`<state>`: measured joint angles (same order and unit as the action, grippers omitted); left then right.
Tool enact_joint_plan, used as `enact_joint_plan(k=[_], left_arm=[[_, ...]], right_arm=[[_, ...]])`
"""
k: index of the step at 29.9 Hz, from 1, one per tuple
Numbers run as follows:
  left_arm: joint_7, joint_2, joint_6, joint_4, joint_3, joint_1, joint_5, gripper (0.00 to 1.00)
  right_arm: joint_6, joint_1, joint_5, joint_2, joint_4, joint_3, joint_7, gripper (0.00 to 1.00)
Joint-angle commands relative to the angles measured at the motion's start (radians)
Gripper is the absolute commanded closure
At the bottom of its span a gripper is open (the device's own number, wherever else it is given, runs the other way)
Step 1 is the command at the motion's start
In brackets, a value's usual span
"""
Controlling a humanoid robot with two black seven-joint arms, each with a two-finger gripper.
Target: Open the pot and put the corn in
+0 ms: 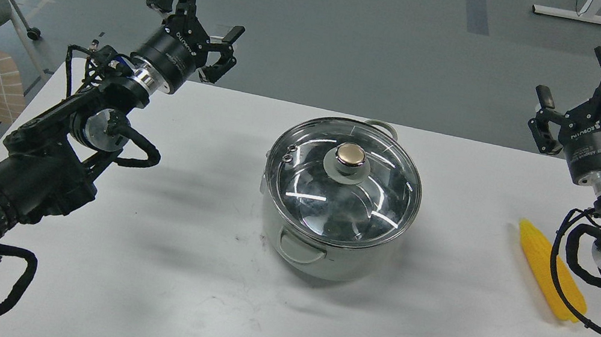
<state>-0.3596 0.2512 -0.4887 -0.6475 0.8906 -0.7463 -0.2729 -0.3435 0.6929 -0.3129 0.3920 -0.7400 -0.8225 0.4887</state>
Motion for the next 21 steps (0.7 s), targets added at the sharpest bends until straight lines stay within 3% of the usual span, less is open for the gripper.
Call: enact_joint_plan(k=[1, 3, 12, 15, 21], left_arm=[[-0.019, 0.000, 0.000, -0.012, -0.005, 0.018, 0.011, 0.02], [-0.007, 0.000, 0.000, -0.012, 0.005, 0.019, 0.012, 0.02], [-0.028, -0.003, 0.000, -0.011, -0.015, 0.019, -0.042, 0.02], [-0.056, 0.008, 0.000, -0.023, -0.013, 0.007, -0.156, 0.02], [-0.058, 0.089, 0.022, -0.213, -0.012, -0.044, -0.518, 0.03]], right_arm=[[-0.002, -0.006, 0.000, -0.001, 0.002, 0.000, 0.000, 0.00], [-0.003, -0.006, -0.002, -0.001, 0.005, 0.000, 0.000, 0.00], [-0.011, -0.009, 0.002, -0.005, 0.024, 0.000, 0.000, 0.00], [-0.011, -0.006, 0.001, -0.024, 0.019, 0.000, 0.000, 0.00], [-0.009, -0.003, 0.000, -0.021, 0.016, 0.000, 0.000, 0.00]])
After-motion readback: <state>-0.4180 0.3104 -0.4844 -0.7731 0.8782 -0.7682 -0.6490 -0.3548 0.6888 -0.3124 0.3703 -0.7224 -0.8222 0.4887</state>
